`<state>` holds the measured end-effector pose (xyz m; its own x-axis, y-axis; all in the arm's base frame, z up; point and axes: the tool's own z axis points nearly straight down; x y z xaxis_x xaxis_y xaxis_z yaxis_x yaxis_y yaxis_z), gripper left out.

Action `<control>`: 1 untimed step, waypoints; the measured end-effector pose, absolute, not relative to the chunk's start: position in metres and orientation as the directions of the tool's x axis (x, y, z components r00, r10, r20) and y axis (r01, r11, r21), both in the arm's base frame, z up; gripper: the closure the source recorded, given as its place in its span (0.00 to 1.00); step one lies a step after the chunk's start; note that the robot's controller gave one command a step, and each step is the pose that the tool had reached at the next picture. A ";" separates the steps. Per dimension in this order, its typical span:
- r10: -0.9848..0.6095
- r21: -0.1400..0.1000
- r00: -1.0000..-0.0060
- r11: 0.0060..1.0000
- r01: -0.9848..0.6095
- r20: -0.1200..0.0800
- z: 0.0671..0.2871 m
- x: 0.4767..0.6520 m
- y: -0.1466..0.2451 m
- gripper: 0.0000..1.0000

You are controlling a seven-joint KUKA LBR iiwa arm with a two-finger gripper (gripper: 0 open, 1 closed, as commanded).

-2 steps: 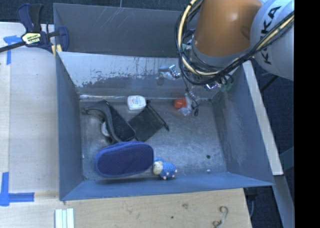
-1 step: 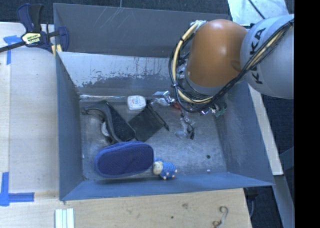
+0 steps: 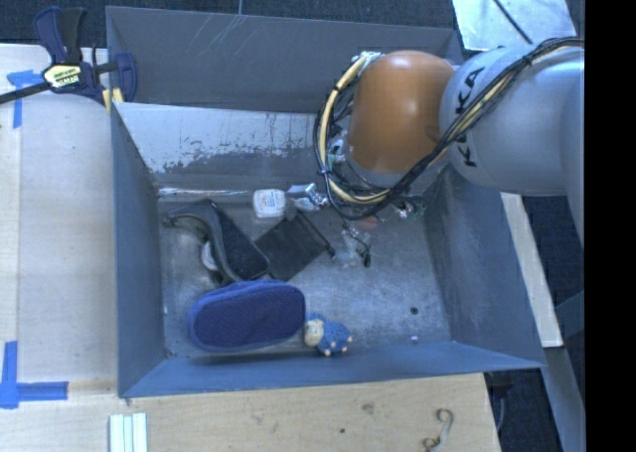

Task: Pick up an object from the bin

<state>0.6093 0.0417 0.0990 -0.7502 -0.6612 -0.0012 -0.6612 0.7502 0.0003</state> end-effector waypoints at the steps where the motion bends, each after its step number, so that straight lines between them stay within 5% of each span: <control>1: -0.459 0.000 -0.888 0.888 -0.459 -0.001 0.070 0.582 0.038 0.00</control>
Offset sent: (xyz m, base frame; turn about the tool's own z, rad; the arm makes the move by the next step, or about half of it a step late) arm -0.0273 -0.0036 -0.0290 0.2432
